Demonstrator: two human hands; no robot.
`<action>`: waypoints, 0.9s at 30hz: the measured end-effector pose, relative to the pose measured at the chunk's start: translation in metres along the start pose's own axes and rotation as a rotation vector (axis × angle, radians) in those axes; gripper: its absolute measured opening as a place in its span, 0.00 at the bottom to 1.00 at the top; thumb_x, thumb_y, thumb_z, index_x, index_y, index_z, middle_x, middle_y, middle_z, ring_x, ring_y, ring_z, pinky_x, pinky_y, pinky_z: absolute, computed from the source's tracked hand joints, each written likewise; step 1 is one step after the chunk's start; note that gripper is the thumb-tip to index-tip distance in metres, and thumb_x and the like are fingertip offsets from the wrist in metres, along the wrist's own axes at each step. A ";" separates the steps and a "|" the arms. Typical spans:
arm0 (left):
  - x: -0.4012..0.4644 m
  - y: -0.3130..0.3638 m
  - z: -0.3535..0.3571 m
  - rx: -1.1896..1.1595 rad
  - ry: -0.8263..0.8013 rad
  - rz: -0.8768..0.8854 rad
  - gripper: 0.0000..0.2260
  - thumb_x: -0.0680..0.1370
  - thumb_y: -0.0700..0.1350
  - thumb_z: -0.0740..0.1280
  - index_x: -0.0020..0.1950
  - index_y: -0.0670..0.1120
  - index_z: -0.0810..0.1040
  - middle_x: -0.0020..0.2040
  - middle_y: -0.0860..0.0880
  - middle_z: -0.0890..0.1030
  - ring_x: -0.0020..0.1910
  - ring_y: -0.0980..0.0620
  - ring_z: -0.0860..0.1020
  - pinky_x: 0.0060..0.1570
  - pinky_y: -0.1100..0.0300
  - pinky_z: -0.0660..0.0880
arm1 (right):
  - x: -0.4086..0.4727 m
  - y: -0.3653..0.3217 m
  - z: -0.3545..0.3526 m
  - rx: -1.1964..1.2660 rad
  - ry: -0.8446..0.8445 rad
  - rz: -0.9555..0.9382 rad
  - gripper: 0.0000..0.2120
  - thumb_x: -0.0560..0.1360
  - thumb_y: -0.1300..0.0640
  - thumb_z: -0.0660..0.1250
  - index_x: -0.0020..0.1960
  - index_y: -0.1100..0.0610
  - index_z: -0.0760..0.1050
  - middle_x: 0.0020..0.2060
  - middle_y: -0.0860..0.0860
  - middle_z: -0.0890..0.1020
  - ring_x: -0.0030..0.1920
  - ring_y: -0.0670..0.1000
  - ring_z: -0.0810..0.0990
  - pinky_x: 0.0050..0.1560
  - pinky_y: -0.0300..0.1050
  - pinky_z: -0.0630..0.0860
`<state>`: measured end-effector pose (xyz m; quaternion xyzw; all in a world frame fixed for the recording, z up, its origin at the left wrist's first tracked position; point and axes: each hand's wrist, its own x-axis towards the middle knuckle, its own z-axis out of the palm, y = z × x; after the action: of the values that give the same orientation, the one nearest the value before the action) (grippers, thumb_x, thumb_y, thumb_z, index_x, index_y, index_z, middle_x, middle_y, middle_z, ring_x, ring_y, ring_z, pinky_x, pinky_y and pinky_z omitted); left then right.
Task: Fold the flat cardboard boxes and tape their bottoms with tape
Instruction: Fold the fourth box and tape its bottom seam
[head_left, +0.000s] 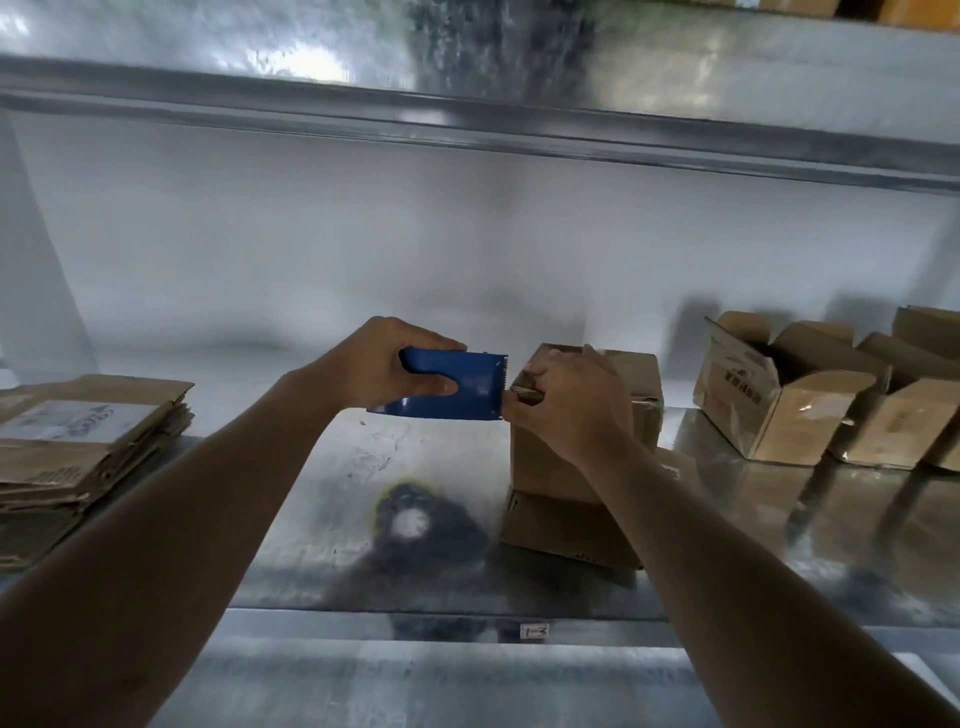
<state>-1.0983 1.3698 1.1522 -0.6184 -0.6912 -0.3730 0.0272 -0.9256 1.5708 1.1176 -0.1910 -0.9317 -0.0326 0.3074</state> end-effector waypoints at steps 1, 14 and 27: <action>0.001 0.000 -0.003 0.021 -0.006 0.012 0.19 0.75 0.44 0.79 0.65 0.54 0.83 0.55 0.69 0.83 0.55 0.62 0.83 0.55 0.66 0.79 | 0.001 0.001 -0.001 0.012 -0.006 -0.007 0.20 0.76 0.31 0.65 0.45 0.47 0.82 0.38 0.41 0.81 0.39 0.44 0.77 0.63 0.44 0.74; 0.006 -0.011 0.001 0.056 0.010 -0.013 0.22 0.74 0.47 0.79 0.68 0.52 0.82 0.56 0.64 0.84 0.54 0.61 0.83 0.55 0.64 0.80 | -0.004 0.004 -0.011 0.188 -0.001 -0.024 0.30 0.69 0.30 0.52 0.44 0.48 0.86 0.39 0.42 0.85 0.38 0.43 0.79 0.42 0.42 0.69; 0.007 -0.007 0.000 0.096 -0.008 -0.081 0.20 0.74 0.47 0.79 0.65 0.54 0.84 0.49 0.76 0.81 0.54 0.68 0.81 0.55 0.70 0.77 | -0.003 -0.003 -0.006 0.051 0.020 -0.055 0.17 0.78 0.36 0.65 0.46 0.48 0.84 0.32 0.40 0.78 0.34 0.41 0.73 0.40 0.38 0.64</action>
<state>-1.1058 1.3765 1.1523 -0.5895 -0.7328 -0.3377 0.0391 -0.9217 1.5657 1.1209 -0.1570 -0.9340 -0.0193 0.3202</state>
